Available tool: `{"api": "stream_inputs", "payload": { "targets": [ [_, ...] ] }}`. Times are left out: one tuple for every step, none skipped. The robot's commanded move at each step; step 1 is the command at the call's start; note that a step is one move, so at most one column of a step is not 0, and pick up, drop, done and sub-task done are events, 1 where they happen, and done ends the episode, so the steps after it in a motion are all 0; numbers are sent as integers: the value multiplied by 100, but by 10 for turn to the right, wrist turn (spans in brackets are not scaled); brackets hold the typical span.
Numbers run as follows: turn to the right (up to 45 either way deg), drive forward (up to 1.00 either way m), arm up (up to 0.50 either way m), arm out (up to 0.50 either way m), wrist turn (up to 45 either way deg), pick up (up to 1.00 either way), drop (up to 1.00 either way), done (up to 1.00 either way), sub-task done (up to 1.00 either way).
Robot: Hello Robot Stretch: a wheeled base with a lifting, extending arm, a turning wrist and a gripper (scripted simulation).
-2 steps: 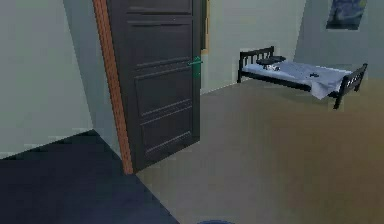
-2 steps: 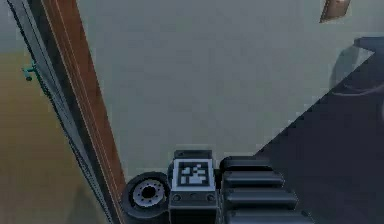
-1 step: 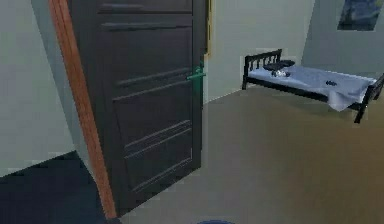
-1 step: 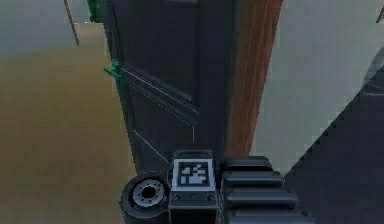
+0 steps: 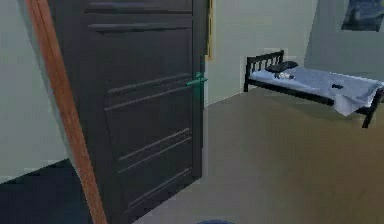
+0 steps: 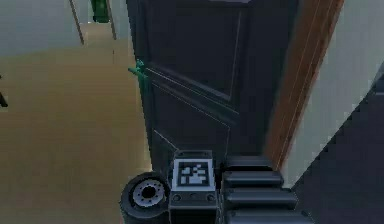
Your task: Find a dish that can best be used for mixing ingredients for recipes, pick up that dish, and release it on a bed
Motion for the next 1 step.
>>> {"api": "stream_inputs", "payload": {
  "targets": [
    [450, 0, 0, 0, 0, 0, 0, 0, 0]
  ]
}}
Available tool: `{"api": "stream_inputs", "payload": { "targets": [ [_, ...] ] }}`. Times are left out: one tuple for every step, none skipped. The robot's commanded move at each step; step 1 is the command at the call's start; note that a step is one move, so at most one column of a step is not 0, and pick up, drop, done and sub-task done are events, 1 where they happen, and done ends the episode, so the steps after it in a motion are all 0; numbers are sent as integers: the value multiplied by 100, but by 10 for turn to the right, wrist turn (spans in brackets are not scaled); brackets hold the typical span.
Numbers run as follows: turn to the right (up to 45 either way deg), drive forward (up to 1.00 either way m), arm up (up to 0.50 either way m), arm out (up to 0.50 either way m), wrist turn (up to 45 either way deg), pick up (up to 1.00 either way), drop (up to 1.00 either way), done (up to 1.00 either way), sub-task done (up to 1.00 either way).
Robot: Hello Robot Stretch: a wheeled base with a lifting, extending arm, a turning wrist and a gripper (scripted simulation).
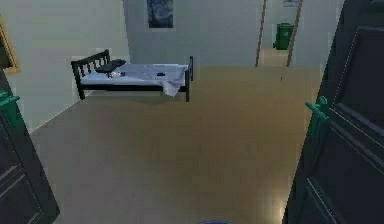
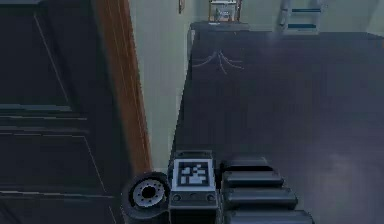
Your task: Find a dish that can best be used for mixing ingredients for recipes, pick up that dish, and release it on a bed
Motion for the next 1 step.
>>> {"api": "stream_inputs", "payload": {
  "targets": [
    [0, 100, 0, 0, 0, 0, 0, 0, 0]
  ]
}}
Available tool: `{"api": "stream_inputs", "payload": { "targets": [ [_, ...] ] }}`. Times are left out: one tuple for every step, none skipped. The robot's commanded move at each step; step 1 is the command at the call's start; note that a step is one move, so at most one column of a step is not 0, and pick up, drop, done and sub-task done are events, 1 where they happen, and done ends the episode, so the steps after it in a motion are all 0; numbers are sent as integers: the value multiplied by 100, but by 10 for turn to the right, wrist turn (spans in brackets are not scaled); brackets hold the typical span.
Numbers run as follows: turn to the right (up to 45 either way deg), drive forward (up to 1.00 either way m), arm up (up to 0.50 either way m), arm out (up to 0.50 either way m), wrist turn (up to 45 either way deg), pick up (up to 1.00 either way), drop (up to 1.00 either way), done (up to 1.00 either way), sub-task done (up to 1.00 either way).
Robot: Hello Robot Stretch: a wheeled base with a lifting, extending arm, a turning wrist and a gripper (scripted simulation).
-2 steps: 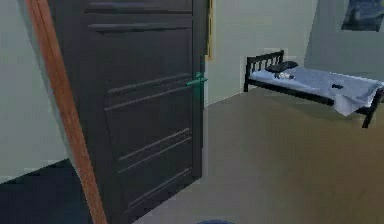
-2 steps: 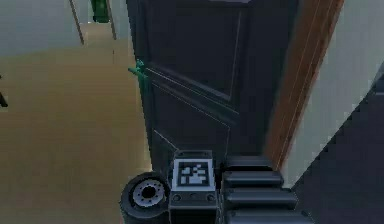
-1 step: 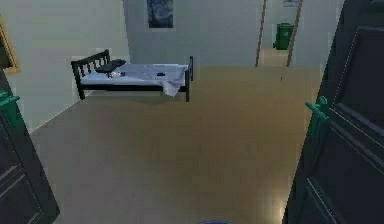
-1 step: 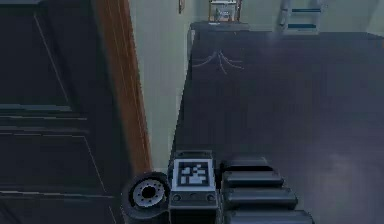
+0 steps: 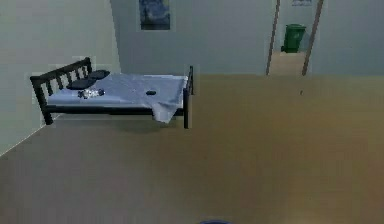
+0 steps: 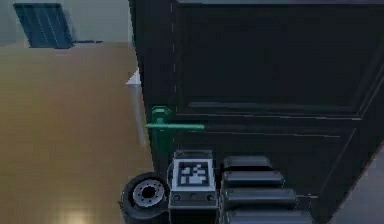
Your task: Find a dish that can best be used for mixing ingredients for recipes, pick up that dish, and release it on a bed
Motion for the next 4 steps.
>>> {"api": "stream_inputs", "payload": {
  "targets": [
    [60, 0, 0, 0, 0, 0, 0, 0, 0],
    [0, 35, 0, 0, 0, 0, 0, 0, 0],
    [390, 0, 0, 0, 0, 0, 0, 0, 0],
    [0, 10, 0, 0, 0, 0, 0, 0, 0]
  ]
}}
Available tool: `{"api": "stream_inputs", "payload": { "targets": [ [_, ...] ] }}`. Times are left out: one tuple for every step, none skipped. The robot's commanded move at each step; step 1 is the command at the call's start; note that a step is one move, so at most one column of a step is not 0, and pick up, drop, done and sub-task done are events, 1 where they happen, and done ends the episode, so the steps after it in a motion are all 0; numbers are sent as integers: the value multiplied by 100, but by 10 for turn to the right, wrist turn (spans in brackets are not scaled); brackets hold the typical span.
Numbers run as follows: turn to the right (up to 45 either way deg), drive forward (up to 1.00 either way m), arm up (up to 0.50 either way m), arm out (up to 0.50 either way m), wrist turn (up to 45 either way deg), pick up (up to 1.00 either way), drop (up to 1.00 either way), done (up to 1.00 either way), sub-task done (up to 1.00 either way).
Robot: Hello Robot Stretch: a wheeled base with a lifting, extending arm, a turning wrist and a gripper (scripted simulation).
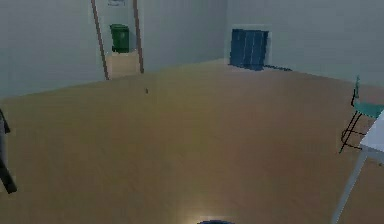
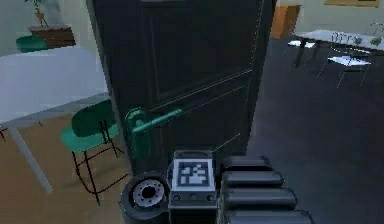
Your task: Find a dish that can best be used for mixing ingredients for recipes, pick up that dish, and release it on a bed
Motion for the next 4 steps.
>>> {"api": "stream_inputs", "payload": {
  "targets": [
    [-150, 0, 0, 0, 0, 0, 0, 0, 0],
    [0, 100, 0, 0, 0, 0, 0, 0, 0],
    [0, 100, 0, 0, 0, 0, 0, 0, 0],
    [-30, 0, 0, 0, 0, 0, 0, 0, 0]
  ]
}}
